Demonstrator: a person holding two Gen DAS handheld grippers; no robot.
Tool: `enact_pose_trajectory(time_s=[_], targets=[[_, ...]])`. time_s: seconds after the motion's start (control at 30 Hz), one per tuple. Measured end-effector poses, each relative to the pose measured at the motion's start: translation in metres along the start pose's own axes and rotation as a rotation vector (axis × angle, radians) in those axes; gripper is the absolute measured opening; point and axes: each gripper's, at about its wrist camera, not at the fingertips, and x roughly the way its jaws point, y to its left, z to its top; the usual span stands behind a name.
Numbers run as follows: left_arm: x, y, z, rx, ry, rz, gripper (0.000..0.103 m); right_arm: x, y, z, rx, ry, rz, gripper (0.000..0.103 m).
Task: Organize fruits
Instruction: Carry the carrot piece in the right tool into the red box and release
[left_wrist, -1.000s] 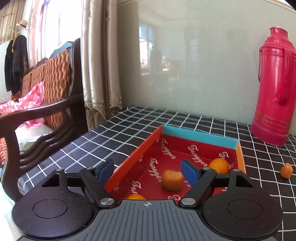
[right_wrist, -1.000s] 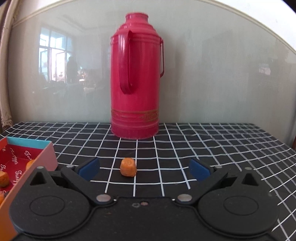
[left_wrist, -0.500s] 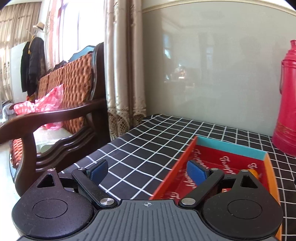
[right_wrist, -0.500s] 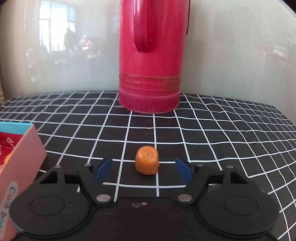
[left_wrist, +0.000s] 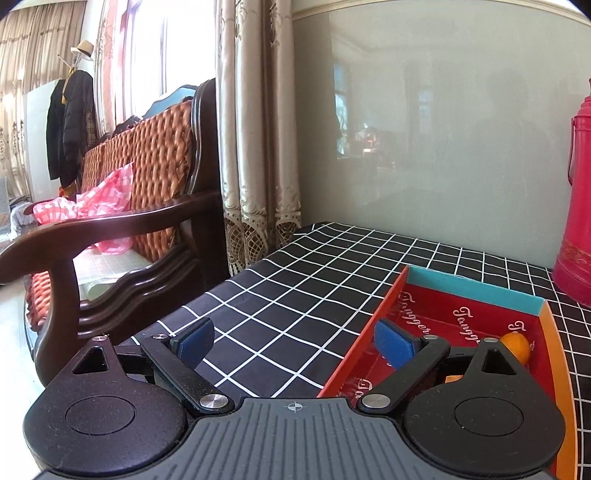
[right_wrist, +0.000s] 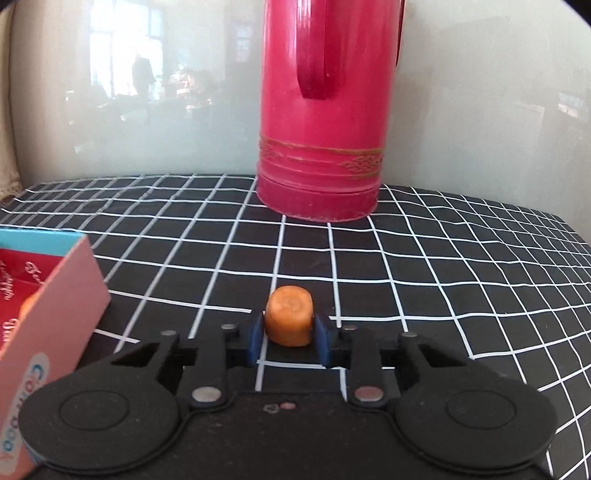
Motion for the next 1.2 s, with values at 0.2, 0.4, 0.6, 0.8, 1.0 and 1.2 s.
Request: enact_pose_trajectory(time_s=[0.2,0.4,0.6,0.8,1.0,1.2], targets=[[-0.001,0.001,-0.002,0.002,0.008,0.008,0.094,-0.031,0.011,0.003,-0.023,-0.064,0.076,0.021],[-0.001,0.005,-0.002,0.0,0.013,0.023,0.094,-0.07,0.031,0.001,-0.07,-0.129,0.214,0.021],[0.0,0.011,-0.003,0.001,0.013,0.038,0.095,-0.092,0.06,-0.005,-0.134,-0.133,0.373,0.021],[0.0,0.012,-0.003,0.004,0.013,0.04,0.095,-0.096,0.088,-0.014,-0.229,-0.111,0.415,0.028],[-0.003,0.012,-0.001,0.009,0.006,0.018,0.095,-0.105,0.086,-0.015,-0.217,-0.133,0.411,0.044],[-0.023,0.006,0.004,0.06,0.0,-0.081,0.096,-0.145,0.069,-0.022,-0.225,-0.207,0.303,0.078]])
